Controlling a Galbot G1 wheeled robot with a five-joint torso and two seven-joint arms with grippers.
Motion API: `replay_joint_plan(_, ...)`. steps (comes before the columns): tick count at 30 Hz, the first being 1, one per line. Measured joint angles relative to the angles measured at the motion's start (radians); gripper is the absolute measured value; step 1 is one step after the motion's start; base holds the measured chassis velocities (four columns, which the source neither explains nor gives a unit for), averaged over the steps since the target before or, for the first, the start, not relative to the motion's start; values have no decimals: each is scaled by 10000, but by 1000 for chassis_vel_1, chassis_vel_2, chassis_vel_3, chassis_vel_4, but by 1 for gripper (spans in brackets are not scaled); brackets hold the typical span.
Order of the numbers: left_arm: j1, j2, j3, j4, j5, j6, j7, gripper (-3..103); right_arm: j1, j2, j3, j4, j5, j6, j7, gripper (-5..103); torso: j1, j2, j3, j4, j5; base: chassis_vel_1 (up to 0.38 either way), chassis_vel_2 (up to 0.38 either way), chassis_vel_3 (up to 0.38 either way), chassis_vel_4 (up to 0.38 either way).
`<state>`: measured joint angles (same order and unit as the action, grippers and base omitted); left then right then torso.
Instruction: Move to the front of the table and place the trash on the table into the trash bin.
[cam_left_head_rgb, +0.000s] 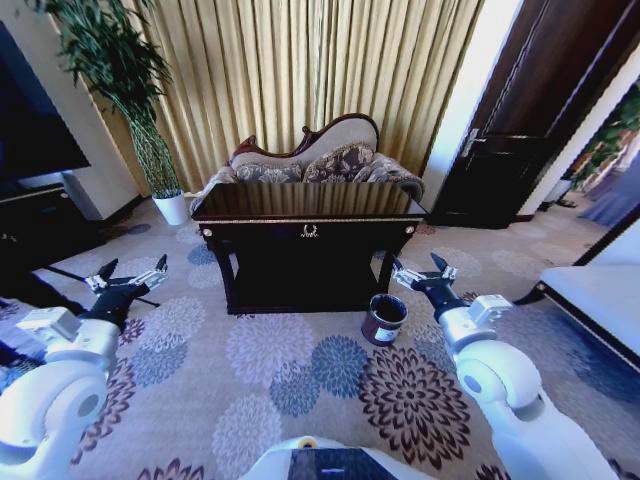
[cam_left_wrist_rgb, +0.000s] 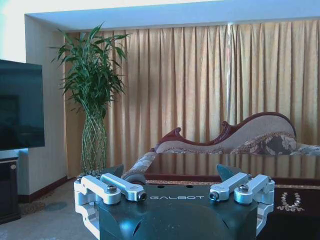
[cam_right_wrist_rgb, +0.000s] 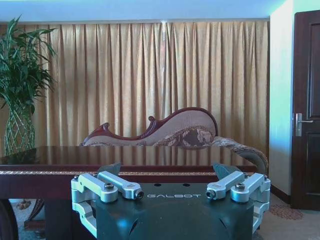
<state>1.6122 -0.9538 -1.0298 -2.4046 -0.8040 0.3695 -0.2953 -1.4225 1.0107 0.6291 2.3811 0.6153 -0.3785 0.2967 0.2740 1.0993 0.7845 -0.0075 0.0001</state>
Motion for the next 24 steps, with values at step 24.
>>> replay_joint_plan(24, -47, -102, 104, 6, -21, -12, 6, 100, -134, 56, -200, -52, -314, 91, -64, 100, -1, 1, 0, 0, -8, 214, -202, -220, 202)
